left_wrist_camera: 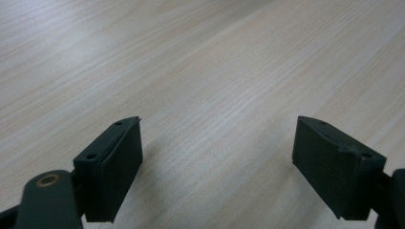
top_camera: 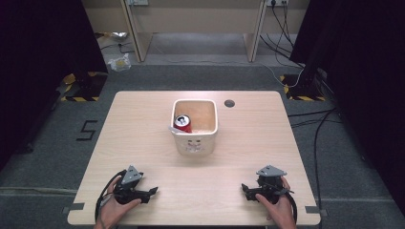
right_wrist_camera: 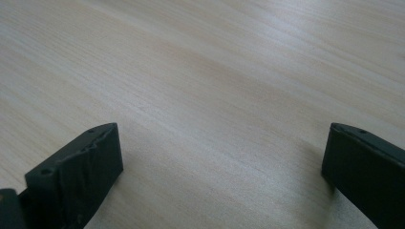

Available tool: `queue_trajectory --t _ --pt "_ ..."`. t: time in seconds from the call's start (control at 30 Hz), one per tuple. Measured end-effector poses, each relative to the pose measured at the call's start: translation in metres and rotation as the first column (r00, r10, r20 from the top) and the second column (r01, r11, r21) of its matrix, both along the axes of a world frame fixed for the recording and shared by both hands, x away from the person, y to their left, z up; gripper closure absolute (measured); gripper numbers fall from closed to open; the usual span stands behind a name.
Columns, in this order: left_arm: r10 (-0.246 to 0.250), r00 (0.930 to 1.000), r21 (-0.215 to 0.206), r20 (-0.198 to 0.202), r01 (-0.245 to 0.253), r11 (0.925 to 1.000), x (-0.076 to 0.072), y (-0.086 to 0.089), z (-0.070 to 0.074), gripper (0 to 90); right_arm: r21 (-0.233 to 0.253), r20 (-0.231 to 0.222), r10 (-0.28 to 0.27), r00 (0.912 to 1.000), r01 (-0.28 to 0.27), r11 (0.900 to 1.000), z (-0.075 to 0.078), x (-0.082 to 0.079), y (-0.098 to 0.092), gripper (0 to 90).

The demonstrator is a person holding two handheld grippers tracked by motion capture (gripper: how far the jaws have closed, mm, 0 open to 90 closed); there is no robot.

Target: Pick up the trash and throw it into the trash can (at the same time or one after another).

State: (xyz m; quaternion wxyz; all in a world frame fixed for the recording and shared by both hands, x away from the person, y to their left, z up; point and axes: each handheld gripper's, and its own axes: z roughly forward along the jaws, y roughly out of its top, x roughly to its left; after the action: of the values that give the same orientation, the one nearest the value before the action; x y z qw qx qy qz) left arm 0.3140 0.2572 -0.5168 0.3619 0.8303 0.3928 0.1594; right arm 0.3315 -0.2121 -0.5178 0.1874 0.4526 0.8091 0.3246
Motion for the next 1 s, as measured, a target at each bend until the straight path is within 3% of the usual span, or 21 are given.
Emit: queue_trajectory --t 0.17,0.33,0.63,1.0 --pt "0.004 1.0 0.016 -0.001 -0.004 0.9999 -0.002 -0.001 -0.002 17.3 0.0 0.001 0.0 1.0 0.0 1.0 0.0 0.0 0.0 0.3" --pt "0.009 0.9999 0.004 -0.009 -0.009 0.9999 -0.003 0.001 -0.003 17.0 0.0 0.0 0.0 1.0 0.0 1.0 0.0 0.0 0.0 0.3" --pt "0.02 0.9997 -0.021 0.017 -0.02 0.9996 -0.01 0.006 -0.007 15.6 0.0 0.001 -0.004 1.0 0.004 1.0 0.0 0.0 0.0 0.6" --pt "0.031 0.9994 -0.015 0.012 -0.031 0.9994 -0.013 0.007 -0.007 15.3 -0.001 0.0 -0.004 1.0 0.004 1.0 0.0 -0.001 0.0 0.6"
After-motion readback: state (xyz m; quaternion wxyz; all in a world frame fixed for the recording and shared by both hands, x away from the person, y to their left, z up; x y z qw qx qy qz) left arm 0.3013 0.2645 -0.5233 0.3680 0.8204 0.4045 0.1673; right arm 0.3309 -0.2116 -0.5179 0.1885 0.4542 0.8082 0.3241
